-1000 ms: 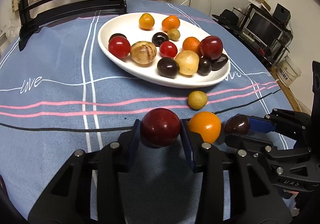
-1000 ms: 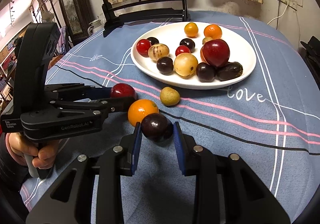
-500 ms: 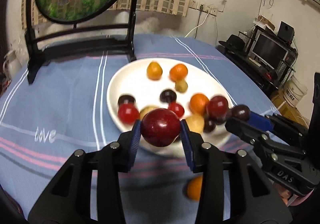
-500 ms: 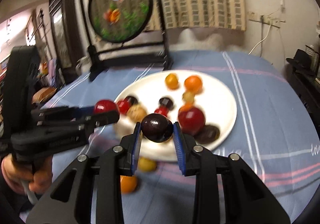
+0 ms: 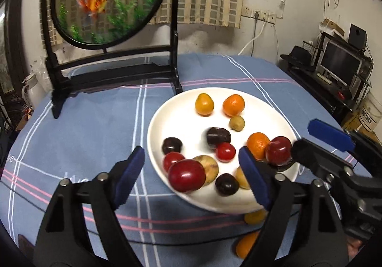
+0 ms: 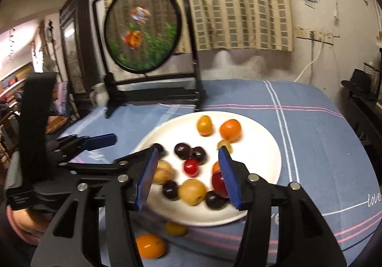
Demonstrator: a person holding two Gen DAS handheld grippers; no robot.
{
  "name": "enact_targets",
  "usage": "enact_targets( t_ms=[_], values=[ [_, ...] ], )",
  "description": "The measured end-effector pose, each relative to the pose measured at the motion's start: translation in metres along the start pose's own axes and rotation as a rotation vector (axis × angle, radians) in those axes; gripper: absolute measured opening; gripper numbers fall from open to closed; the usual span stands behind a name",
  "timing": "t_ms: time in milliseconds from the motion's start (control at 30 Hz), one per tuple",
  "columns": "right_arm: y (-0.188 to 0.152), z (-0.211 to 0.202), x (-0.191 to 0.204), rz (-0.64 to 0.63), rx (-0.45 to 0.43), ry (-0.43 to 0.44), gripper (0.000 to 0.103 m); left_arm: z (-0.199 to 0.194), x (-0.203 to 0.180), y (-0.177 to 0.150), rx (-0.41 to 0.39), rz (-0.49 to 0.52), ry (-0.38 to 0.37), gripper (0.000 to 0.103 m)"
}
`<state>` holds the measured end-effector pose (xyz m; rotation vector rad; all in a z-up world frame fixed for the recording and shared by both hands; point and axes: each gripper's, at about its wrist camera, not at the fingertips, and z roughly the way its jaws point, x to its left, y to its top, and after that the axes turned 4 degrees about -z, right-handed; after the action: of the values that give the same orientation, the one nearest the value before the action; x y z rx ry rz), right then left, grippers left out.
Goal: Organize fruits
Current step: 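Lower both held fruits onto the white plate and open both tools, then grasp the last mandarin with the right tool while the left tool grasps the small green-yellow fruit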
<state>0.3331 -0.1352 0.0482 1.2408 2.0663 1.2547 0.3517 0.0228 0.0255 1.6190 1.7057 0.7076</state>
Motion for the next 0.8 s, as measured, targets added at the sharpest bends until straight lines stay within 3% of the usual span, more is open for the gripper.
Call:
enact_targets(
  t_ms=[200, 400, 800],
  values=[
    [-0.021, -0.015, 0.013, -0.019, 0.035, 0.001, 0.054, -0.004, 0.001, -0.015, 0.040, 0.027, 0.059, 0.089],
    [-0.047, -0.013, 0.014, -0.011, 0.124, 0.009, 0.054, -0.003, 0.017, -0.030, 0.095, -0.024, 0.053, 0.088],
    [-0.073, 0.008, 0.037, -0.084, 0.256, 0.079, 0.054, -0.007, 0.045, -0.054, 0.121, -0.059, 0.122, 0.088]
  ],
)
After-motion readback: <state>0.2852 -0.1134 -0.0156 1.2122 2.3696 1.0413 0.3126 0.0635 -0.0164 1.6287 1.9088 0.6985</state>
